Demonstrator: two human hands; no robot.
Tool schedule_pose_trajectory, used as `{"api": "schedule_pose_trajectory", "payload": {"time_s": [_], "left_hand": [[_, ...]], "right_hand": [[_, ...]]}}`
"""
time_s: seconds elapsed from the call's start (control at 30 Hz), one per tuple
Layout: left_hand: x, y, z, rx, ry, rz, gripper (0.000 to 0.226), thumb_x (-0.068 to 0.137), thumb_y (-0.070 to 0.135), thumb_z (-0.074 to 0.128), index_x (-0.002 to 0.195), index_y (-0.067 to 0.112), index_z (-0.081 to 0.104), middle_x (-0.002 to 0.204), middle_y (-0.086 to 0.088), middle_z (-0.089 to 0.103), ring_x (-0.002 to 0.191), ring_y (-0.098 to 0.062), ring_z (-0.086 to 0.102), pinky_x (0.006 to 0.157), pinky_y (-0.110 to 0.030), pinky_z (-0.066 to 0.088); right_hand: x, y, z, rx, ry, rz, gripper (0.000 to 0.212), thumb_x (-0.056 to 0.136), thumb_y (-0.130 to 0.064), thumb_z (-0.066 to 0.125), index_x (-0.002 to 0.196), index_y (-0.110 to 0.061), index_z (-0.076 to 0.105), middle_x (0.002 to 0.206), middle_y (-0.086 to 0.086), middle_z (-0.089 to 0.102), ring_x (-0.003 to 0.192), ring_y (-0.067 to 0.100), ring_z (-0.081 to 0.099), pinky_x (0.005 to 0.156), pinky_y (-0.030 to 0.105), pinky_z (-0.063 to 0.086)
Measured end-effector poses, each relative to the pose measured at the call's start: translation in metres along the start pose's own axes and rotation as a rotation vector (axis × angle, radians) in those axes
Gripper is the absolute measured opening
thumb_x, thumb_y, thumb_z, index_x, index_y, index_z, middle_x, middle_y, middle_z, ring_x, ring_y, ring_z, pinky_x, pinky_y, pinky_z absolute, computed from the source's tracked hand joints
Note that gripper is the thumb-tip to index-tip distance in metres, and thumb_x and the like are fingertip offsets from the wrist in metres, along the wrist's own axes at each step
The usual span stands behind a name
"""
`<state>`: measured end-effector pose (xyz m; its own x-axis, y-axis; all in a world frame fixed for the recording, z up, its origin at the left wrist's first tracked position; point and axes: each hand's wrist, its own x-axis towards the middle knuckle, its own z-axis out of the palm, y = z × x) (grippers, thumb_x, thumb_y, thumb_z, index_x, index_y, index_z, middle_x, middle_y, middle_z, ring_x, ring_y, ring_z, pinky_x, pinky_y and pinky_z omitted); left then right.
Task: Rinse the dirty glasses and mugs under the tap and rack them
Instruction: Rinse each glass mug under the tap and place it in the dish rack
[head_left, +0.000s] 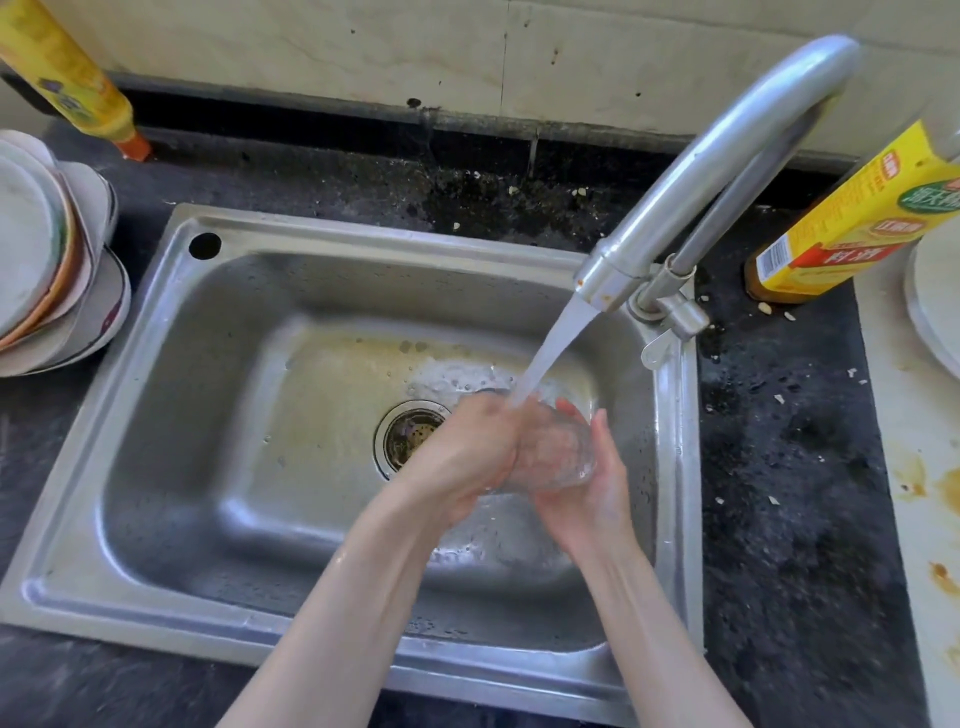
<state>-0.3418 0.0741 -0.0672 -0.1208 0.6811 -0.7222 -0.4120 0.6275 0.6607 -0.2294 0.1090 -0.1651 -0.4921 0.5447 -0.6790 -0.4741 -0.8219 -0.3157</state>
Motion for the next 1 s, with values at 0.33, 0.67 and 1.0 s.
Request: {"api": "schedule_pose_trajectory", "payload": {"time_s": [0.33, 0.67, 1.0], "left_hand": [[0.005, -0.004, -0.004, 0.338, 0.01, 0.089, 0.018, 0.087, 0.001, 0.056, 0.102, -0.004, 0.066, 0.103, -0.023, 0.068, 0.092, -0.025, 0.067, 0.092, -0.041, 0.051], [0.01, -0.019, -0.007, -0.049, 0.051, 0.02, 0.01, 0.083, 0.002, 0.062, 0.09, -0.002, 0.069, 0.089, -0.018, 0.068, 0.072, -0.02, 0.065, 0.073, -0.027, 0.055], [0.009, -0.011, -0.019, 0.305, -0.214, 0.145, 0.024, 0.085, 0.016, 0.063, 0.108, 0.013, 0.067, 0.112, -0.012, 0.068, 0.108, -0.023, 0.063, 0.096, -0.037, 0.049]], "right_hand": [[0.003, -0.004, -0.001, -0.155, 0.054, 0.115, 0.029, 0.086, -0.033, 0.052, 0.105, -0.015, 0.064, 0.095, 0.011, 0.067, 0.079, 0.021, 0.061, 0.068, 0.031, 0.042], [0.006, -0.013, 0.005, -0.37, 0.007, 0.116, 0.052, 0.077, -0.063, 0.05, 0.112, -0.025, 0.056, 0.091, 0.006, 0.069, 0.08, 0.02, 0.064, 0.073, 0.033, 0.047], [0.006, -0.016, 0.009, -0.034, -0.003, 0.188, 0.019, 0.078, -0.028, 0.047, 0.091, -0.024, 0.061, 0.086, 0.007, 0.068, 0.077, 0.026, 0.062, 0.071, 0.036, 0.044]]}}
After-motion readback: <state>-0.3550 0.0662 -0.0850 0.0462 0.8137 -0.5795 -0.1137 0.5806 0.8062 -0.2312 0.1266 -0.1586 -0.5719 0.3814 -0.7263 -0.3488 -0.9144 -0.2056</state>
